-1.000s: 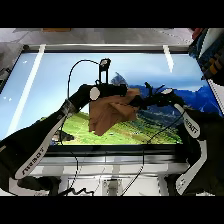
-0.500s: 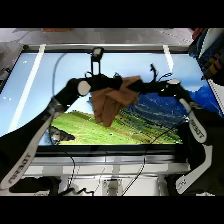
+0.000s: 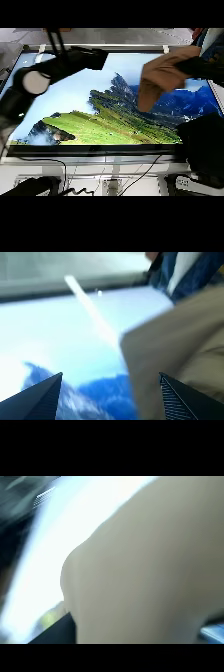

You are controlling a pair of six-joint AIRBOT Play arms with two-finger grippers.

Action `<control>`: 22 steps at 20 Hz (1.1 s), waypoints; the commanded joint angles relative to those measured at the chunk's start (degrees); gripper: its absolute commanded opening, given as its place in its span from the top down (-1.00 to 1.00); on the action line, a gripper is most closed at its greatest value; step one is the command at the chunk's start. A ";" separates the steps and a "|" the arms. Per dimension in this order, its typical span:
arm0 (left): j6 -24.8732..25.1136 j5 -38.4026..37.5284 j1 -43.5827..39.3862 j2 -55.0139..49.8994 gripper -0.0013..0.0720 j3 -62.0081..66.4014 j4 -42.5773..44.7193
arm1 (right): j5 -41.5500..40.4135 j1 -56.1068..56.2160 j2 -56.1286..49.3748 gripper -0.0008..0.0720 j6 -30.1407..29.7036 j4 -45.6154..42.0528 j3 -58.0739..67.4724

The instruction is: Fold the clothes and pants, and hang the long-sleeved shirts on hangers.

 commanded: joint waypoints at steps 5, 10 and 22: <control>1.57 -0.66 0.28 6.27 -0.93 0.00 1.53 | 17.68 -36.68 17.03 0.88 20.06 -42.18 -0.57; 1.57 -0.72 0.28 6.16 -0.93 0.00 1.53 | 27.82 -48.26 17.51 0.88 25.35 -45.81 -0.66; 1.57 -0.79 0.28 6.14 -0.93 0.00 1.55 | 28.92 -48.30 22.10 -0.98 25.29 -47.93 -0.42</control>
